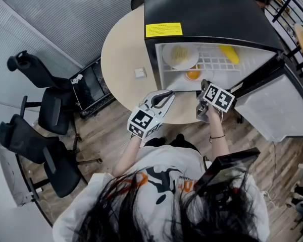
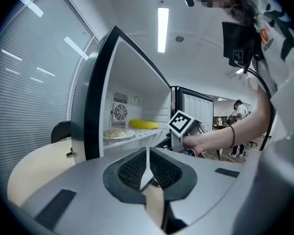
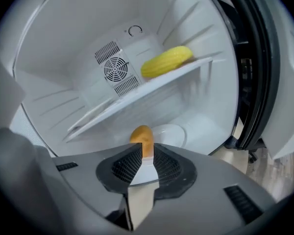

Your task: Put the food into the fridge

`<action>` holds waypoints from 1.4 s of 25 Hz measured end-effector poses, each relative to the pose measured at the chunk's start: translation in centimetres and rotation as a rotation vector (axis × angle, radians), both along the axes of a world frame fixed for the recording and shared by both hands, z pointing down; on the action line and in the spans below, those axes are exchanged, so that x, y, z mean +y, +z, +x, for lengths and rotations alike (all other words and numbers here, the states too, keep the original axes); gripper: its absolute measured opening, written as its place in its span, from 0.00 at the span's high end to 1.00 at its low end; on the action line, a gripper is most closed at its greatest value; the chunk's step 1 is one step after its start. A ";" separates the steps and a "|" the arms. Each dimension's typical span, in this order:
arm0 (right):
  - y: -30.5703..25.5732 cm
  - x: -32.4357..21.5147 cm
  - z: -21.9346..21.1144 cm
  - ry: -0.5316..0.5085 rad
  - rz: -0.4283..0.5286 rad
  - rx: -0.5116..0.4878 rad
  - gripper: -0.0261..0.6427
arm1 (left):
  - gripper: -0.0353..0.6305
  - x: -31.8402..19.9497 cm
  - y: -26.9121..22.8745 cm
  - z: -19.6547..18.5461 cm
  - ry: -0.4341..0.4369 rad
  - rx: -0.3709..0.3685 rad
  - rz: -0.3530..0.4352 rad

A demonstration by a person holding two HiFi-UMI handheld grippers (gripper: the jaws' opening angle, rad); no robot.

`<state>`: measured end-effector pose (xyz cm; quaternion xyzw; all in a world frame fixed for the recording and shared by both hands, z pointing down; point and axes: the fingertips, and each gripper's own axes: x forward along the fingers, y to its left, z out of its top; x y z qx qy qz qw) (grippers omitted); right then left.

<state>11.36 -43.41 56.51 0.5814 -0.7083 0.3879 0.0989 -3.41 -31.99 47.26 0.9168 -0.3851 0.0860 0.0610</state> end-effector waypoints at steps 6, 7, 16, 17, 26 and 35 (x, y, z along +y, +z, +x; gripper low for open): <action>-2.7 4.0 -1.9 0.005 0.059 -0.088 0.90 | 0.93 0.3 -1.3 -0.4 0.044 0.030 0.024; -3.1 4.6 -2.2 0.008 0.068 -0.098 0.90 | 0.93 0.4 -1.4 -0.5 0.052 0.035 0.026; -5.0 10.2 -4.8 0.043 0.108 -0.131 0.90 | 0.93 3.0 -0.2 -1.8 0.139 0.051 -0.006; -5.1 10.9 -5.0 0.047 0.108 -0.130 0.90 | 0.93 3.5 0.4 -1.9 0.150 0.047 -0.019; -5.3 15.7 -6.2 0.060 0.092 -0.150 0.91 | 0.93 6.9 1.8 -2.2 0.187 0.064 -0.084; -6.3 19.5 -5.3 0.024 0.098 -0.186 0.91 | 0.93 8.9 -0.8 -0.5 0.175 0.098 -0.062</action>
